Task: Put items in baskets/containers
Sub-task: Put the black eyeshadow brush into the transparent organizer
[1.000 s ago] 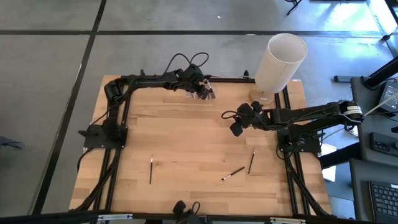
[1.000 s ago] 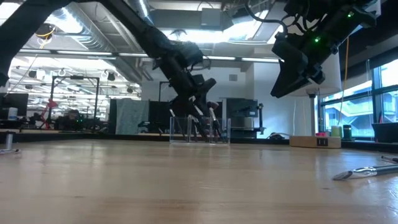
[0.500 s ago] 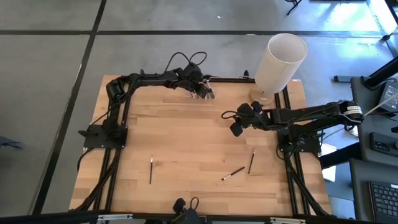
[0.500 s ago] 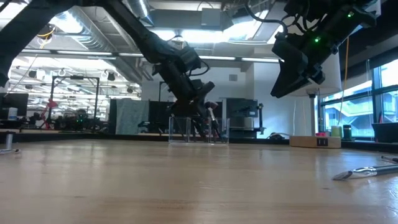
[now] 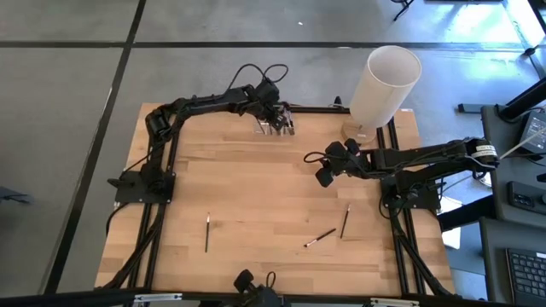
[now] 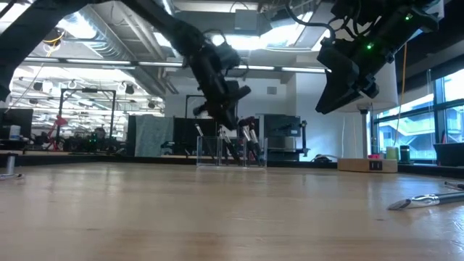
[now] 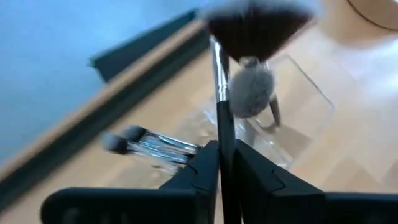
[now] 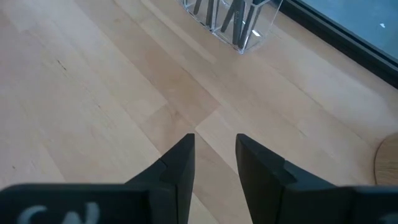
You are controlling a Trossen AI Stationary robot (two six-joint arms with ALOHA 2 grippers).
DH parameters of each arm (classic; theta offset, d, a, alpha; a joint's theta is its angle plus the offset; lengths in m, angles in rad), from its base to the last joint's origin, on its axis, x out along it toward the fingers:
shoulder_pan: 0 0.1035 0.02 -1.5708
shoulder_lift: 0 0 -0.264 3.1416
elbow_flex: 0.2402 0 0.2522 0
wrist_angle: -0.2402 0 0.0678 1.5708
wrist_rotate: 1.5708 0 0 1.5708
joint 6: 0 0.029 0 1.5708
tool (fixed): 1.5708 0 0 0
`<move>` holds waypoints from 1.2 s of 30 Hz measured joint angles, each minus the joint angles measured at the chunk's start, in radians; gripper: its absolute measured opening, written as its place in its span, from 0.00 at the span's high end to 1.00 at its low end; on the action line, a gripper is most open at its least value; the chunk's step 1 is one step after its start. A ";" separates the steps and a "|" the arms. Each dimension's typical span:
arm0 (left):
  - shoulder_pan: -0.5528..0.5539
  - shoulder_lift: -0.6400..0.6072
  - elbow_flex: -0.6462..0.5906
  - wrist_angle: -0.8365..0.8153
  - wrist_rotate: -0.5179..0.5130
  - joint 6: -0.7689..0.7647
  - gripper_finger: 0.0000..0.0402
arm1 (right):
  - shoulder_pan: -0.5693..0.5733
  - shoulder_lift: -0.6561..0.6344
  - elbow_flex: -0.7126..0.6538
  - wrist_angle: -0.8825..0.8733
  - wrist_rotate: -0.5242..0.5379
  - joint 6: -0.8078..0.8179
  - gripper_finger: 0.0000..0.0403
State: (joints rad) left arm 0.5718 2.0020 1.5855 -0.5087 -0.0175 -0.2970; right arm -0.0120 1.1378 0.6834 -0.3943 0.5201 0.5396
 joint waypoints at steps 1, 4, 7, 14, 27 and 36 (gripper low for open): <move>-0.005 -0.005 0.018 -0.024 -0.038 0.011 0.89 | 0.000 0.000 0.000 0.000 0.000 0.000 0.71; -0.018 -0.031 0.040 -0.065 -0.159 0.030 0.90 | 0.000 0.000 0.000 0.000 0.000 0.002 0.71; -0.022 -0.063 0.041 -0.090 -0.267 0.032 0.92 | 0.000 0.000 0.000 0.000 0.000 0.003 0.71; -0.030 -0.110 0.041 -0.175 -0.439 0.011 0.92 | 0.004 0.000 0.000 0.000 -0.018 0.025 0.71; -0.216 -0.318 -0.401 0.260 -0.451 -0.076 0.93 | 0.003 0.008 -0.181 0.385 -0.071 0.025 0.71; -0.438 -0.504 -0.978 1.244 -0.226 -0.112 0.94 | -0.007 0.095 -0.323 1.078 -0.286 -0.047 0.71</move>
State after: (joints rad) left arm 0.1338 1.4982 0.6073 0.7356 -0.2432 -0.4090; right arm -0.0192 1.2331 0.3607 0.6834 0.2339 0.4923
